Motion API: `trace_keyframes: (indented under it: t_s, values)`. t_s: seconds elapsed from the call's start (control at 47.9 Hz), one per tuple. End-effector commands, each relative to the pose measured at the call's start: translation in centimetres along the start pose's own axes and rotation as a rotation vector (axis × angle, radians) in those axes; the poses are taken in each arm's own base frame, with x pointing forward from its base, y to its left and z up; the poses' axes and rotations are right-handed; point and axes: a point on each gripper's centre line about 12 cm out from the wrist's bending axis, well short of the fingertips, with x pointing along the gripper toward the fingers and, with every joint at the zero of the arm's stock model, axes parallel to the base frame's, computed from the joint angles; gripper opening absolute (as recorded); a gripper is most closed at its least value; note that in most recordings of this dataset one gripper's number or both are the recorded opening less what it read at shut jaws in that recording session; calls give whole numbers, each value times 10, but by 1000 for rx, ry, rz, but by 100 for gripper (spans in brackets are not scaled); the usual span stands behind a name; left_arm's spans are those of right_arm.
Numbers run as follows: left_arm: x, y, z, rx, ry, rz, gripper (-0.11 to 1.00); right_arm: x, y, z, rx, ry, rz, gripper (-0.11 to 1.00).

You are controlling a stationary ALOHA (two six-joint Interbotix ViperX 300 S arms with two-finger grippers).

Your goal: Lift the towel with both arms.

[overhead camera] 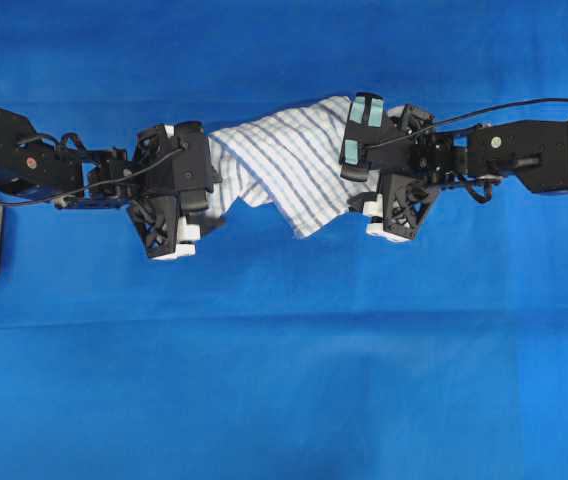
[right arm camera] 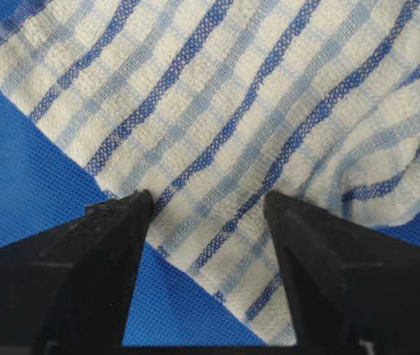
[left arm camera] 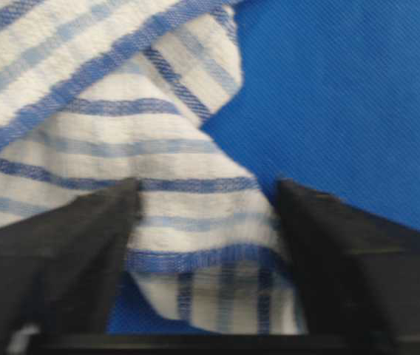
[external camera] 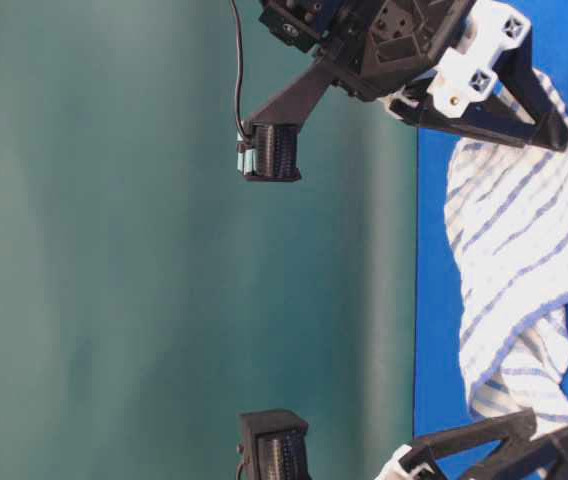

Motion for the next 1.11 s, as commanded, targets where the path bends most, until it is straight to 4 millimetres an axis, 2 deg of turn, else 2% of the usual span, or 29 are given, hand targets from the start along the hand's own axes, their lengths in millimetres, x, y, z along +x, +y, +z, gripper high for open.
trace_keyframes:
  t_s: [0.0,0.063,0.146,0.188,0.23,0.459,0.522,0.626,0.835,1.086]
  values:
    - [-1,0,7,-1,-22,0,51,-4,-1,12,1,-38,0,61]
    - [-1,0,7,-1,-15,-1,36,-4,-1,12,-6,-38,-1,51]
    - [-1,1,7,-18,-8,2,16,-5,-1,12,-6,-37,-1,27]
    - [0,3,7,-30,-3,6,9,-5,-1,12,-8,-37,-2,15]
    - [0,4,7,-43,-1,8,6,-5,-1,13,-8,-38,-1,7]
    - [-3,6,10,-67,-10,11,6,-12,-1,20,-6,-64,-1,7]
    - [-7,6,15,-67,-15,11,6,-17,-2,24,-4,-81,-2,7]
    - [-19,7,34,-90,-35,9,6,-33,-2,35,0,-116,-6,7]
    - [-58,10,79,-138,-51,0,6,-92,-7,66,10,-185,-38,7]
    - [-115,14,131,-137,-131,-3,6,-176,-13,104,22,-275,-83,7]
